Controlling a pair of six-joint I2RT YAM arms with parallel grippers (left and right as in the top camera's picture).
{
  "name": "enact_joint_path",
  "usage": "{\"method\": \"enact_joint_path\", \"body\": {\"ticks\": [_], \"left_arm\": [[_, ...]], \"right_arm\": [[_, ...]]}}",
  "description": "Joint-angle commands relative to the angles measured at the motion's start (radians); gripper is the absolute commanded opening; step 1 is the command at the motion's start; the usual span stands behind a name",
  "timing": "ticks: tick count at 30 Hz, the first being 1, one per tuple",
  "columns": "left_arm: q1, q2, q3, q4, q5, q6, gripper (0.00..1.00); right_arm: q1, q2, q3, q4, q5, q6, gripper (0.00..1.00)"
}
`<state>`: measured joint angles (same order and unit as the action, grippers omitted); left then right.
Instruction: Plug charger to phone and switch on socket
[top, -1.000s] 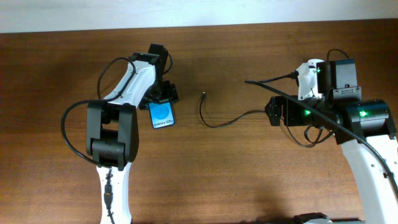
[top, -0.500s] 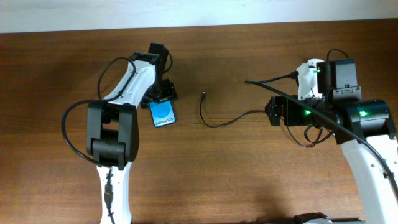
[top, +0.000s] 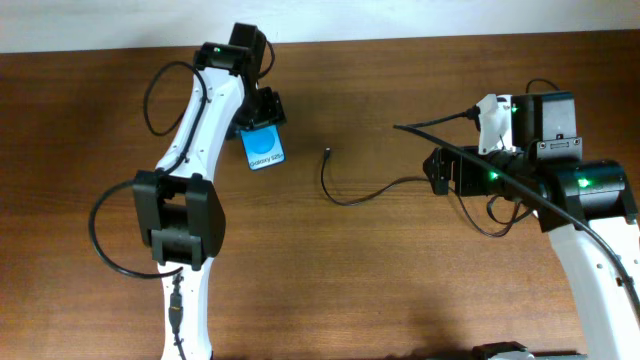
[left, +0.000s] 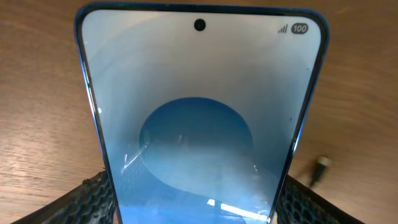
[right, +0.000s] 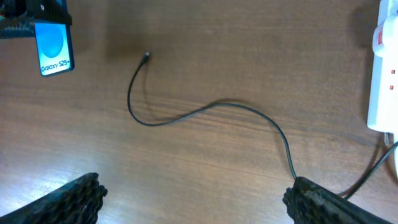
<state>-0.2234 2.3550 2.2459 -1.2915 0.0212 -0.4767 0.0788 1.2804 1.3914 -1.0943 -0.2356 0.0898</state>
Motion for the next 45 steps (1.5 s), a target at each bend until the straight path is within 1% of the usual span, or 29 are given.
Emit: {"method": "enact_joint_path", "body": {"ticks": [1,3,5,6,8,10,15,16,17,20,21,23,25,26,28,30,34,36,39,42,45], "left_arm": [[-0.001,0.001,0.077,-0.005,0.14,-0.009,0.14],[0.003,0.001,0.09,-0.004,0.22,-0.009,0.0],[0.005,0.001,0.093,-0.003,0.303,-0.011,0.0],[0.006,0.001,0.093,-0.004,0.323,-0.034,0.0],[0.01,0.001,0.093,-0.011,0.369,-0.122,0.0],[0.02,0.001,0.093,-0.013,0.44,-0.259,0.0],[0.039,0.001,0.093,-0.015,0.711,-0.391,0.0],[0.039,0.001,0.093,-0.021,0.75,-0.423,0.0],[0.039,0.001,0.093,-0.029,0.772,-0.428,0.0],[0.036,0.001,0.093,-0.053,0.78,-0.428,0.0],[0.034,0.001,0.093,-0.057,0.78,-0.428,0.0],[0.034,0.001,0.093,-0.057,0.792,-0.428,0.0],[0.035,0.001,0.093,-0.064,0.836,-0.429,0.0],[0.035,0.001,0.093,-0.072,0.846,-0.443,0.0],[0.035,0.001,0.093,-0.11,0.848,-0.52,0.0],[0.034,0.001,0.093,-0.125,0.847,-0.572,0.0],[0.018,0.001,0.093,-0.124,0.845,-0.62,0.0],[0.0,0.001,0.093,-0.124,0.798,-0.697,0.0],[-0.021,0.001,0.093,-0.123,0.731,-0.771,0.0],[-0.037,0.001,0.093,-0.111,0.711,-0.796,0.0],[-0.041,0.001,0.093,-0.101,0.711,-0.796,0.0]], "right_arm": [[0.006,0.002,0.021,0.022,-0.027,0.077,0.98],[0.006,0.002,0.021,0.034,-0.027,0.123,0.98],[0.006,0.002,0.021,0.045,-0.026,0.186,0.98],[0.006,0.002,0.021,0.048,-0.026,0.206,0.98],[0.006,0.002,0.021,0.066,-0.027,0.284,0.98],[0.006,0.002,0.021,0.079,-0.027,0.34,0.99],[0.006,0.013,0.021,0.099,-0.027,0.453,0.99],[0.006,0.026,0.021,0.105,-0.029,0.482,1.0],[0.006,0.038,0.021,0.112,-0.048,0.496,1.0],[0.008,0.073,0.021,0.135,-0.123,0.495,1.0],[0.013,0.087,0.021,0.144,-0.141,0.495,0.97],[0.027,0.115,0.021,0.16,-0.158,0.496,0.95],[0.055,0.146,0.021,0.189,-0.165,0.503,0.93],[0.066,0.155,0.021,0.203,-0.165,0.518,0.91],[0.104,0.178,0.021,0.263,-0.165,0.523,0.89],[0.158,0.2,0.021,0.346,-0.163,0.526,0.83],[0.226,0.243,0.021,0.421,-0.09,0.615,0.82],[0.261,0.281,0.021,0.452,-0.074,0.657,0.83],[0.29,0.319,0.021,0.483,-0.074,0.672,0.83],[0.315,0.346,0.021,0.506,-0.066,0.672,0.83],[0.32,0.362,0.021,0.509,-0.058,0.684,0.79]]}}
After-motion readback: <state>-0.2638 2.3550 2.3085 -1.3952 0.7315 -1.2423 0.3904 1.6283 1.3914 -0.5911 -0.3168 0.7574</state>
